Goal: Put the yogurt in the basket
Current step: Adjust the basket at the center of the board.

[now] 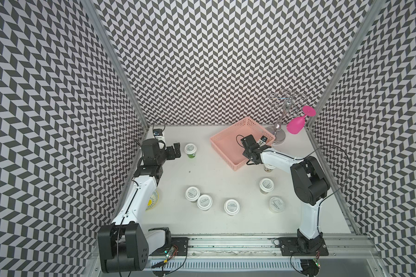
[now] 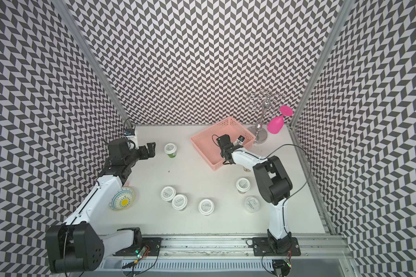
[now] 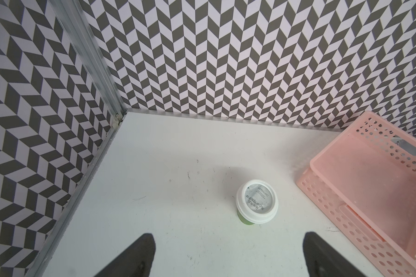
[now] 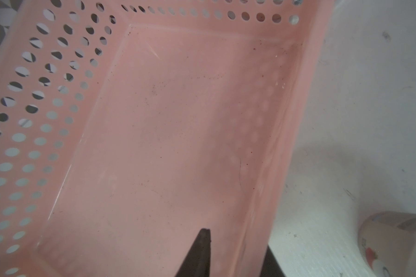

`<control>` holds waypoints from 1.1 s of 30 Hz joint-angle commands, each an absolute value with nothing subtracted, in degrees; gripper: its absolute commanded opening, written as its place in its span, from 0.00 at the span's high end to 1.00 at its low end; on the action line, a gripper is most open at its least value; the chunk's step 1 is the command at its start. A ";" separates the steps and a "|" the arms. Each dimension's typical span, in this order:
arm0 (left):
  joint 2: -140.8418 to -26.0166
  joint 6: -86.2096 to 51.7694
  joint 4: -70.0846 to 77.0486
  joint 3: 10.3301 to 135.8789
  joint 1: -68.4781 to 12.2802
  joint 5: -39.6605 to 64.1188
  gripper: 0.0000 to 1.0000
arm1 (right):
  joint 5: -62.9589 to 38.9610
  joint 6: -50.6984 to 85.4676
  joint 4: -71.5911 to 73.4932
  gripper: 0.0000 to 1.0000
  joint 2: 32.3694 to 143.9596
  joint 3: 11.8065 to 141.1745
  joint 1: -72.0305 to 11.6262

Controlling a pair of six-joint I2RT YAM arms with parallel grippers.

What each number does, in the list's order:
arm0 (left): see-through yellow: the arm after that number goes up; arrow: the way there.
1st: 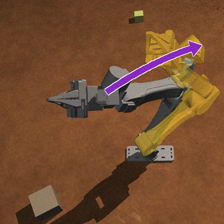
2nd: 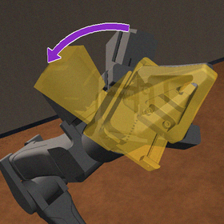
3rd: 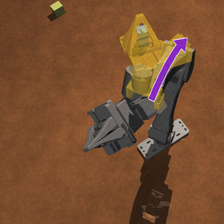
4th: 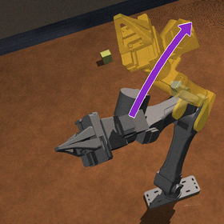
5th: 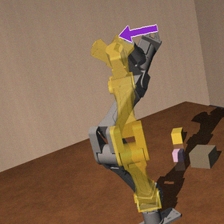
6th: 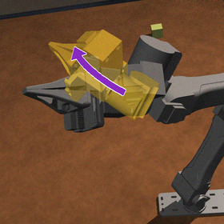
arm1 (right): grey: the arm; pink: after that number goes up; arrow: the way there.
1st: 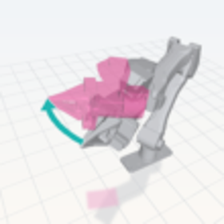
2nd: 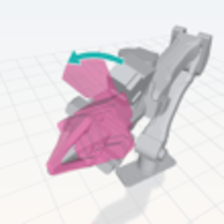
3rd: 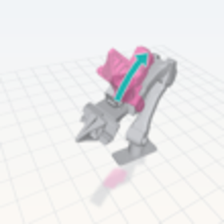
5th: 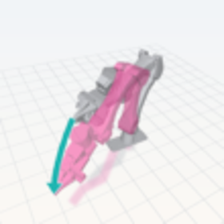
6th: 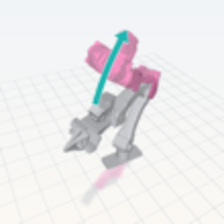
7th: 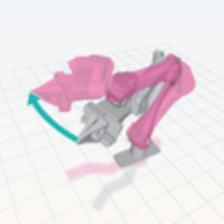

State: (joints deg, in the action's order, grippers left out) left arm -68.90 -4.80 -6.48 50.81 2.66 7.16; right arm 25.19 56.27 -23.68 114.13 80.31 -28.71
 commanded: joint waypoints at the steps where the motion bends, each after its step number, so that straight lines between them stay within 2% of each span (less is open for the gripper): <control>1: -69.26 -4.43 -6.15 52.13 2.40 6.85 0.00 | 24.61 53.34 -20.85 0.81 111.04 79.01 -28.81; 3: -69.19 -4.55 -6.68 52.50 2.38 7.26 0.00 | 24.43 52.49 -20.41 0.86 110.27 78.32 -28.76; 10: -68.99 -3.88 -6.48 52.30 2.38 6.63 0.00 | 24.79 47.25 -18.19 0.94 107.29 76.30 -28.74; 23: -69.26 -0.09 -7.91 53.62 1.93 9.05 0.00 | 16.47 28.76 -10.03 0.95 99.62 67.19 -28.32; 33: -69.87 2.15 -8.79 54.23 1.89 11.21 0.00 | 7.37 24.88 -5.61 0.97 96.55 60.89 -27.71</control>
State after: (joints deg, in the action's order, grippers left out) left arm -69.32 0.60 -8.64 53.25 2.24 9.76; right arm 10.96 27.31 -11.33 99.22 61.78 -27.94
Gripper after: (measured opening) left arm 0.998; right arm 0.088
